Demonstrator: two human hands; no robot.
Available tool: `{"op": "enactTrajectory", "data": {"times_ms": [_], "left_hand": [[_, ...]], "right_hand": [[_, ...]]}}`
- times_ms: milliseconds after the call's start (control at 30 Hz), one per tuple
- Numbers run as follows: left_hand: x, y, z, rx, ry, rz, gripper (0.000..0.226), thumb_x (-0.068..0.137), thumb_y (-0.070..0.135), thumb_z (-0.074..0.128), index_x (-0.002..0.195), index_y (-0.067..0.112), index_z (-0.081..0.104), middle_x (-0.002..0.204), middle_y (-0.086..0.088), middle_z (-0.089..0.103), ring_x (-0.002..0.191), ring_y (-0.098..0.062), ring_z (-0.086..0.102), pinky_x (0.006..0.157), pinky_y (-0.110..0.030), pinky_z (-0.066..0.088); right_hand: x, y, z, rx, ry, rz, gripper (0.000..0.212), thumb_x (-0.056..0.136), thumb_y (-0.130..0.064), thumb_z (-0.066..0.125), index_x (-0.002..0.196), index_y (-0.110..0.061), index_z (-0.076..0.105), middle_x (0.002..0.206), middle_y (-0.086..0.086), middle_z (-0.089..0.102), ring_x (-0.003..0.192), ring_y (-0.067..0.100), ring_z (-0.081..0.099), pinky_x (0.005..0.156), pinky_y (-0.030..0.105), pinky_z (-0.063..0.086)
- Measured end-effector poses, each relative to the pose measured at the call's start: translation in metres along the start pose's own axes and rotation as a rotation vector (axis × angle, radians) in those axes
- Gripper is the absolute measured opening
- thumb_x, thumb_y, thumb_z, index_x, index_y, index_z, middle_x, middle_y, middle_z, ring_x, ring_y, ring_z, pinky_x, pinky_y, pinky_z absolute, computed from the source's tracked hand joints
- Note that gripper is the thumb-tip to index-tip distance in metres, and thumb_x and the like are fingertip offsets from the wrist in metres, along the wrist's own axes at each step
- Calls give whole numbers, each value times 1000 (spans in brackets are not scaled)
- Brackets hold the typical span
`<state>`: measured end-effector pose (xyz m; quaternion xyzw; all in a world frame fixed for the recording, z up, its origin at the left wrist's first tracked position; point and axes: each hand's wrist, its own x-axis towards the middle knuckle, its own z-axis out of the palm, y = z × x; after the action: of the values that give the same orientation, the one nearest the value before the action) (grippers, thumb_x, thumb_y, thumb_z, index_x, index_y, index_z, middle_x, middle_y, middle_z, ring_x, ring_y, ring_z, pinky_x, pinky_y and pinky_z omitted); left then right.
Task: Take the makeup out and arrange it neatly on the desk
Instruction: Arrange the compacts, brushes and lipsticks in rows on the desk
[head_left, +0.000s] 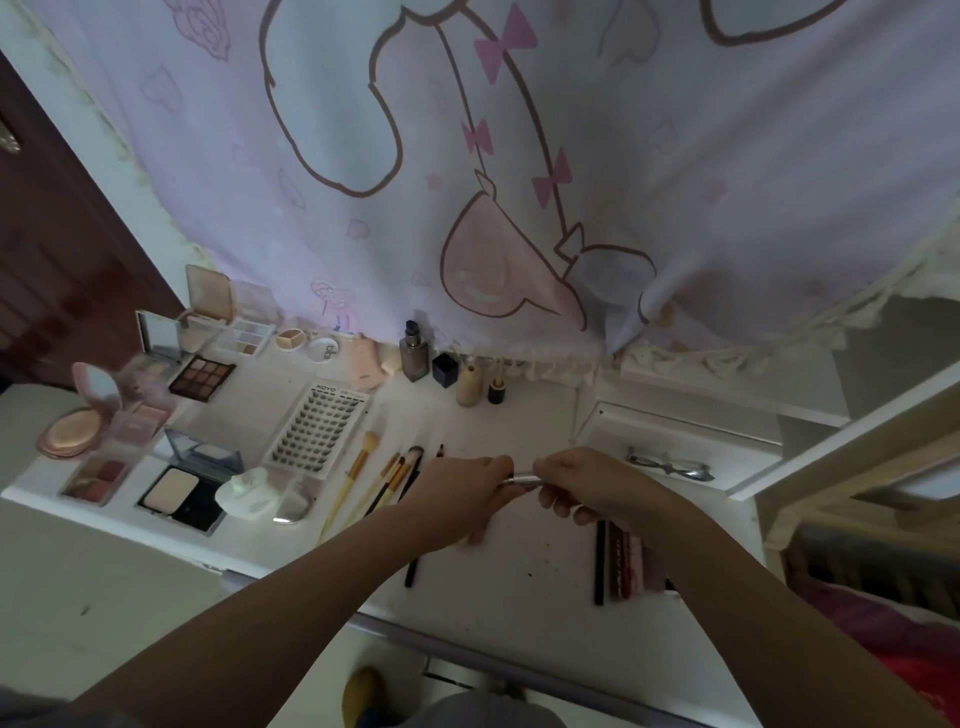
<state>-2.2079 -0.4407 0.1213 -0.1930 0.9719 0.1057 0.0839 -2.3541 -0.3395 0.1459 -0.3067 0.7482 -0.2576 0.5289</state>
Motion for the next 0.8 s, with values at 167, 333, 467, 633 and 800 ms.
{"op": "enactTrajectory", "data": {"times_ms": [167, 333, 467, 633, 800], "left_hand": [[5, -6, 4, -174, -79, 3, 29, 100, 42, 32, 111, 18, 43, 81, 3, 54, 68, -19, 53, 61, -32, 40], [7, -10, 10, -462, -219, 4, 15, 102, 33, 31, 102, 19, 37, 70, 5, 47, 56, -13, 41, 52, -24, 35], [16, -5, 15, -497, -265, 3, 11, 102, 28, 34, 100, 20, 40, 76, 5, 46, 62, -11, 41, 58, -25, 36], [26, -5, 16, -418, -236, -1, 19, 101, 22, 35, 114, 13, 47, 86, 3, 50, 70, -12, 44, 58, -19, 34], [35, -16, 22, -89, -166, -36, 26, 101, 27, 31, 116, 16, 49, 103, -6, 59, 91, -22, 53, 76, -31, 35]], "right_hand": [[-1, 1, -14, -49, 39, -37, 9, 94, -23, 54, 98, -22, 62, 88, -6, 67, 75, 6, 59, 60, 20, 44], [-8, 17, -33, -6, 78, 20, 4, 92, -18, 58, 95, -16, 60, 88, -4, 72, 77, 7, 61, 58, 20, 43], [-16, 30, -39, 30, 89, 55, 7, 93, -15, 57, 98, -10, 58, 90, 0, 72, 75, 9, 59, 59, 21, 45], [-20, 49, -37, 135, 129, 113, 12, 94, -11, 54, 103, -3, 56, 90, 4, 70, 77, 12, 58, 59, 21, 47], [-20, 74, -34, 362, 267, 163, 7, 95, -7, 51, 101, -6, 55, 86, 6, 67, 70, 14, 55, 58, 23, 47]]}}
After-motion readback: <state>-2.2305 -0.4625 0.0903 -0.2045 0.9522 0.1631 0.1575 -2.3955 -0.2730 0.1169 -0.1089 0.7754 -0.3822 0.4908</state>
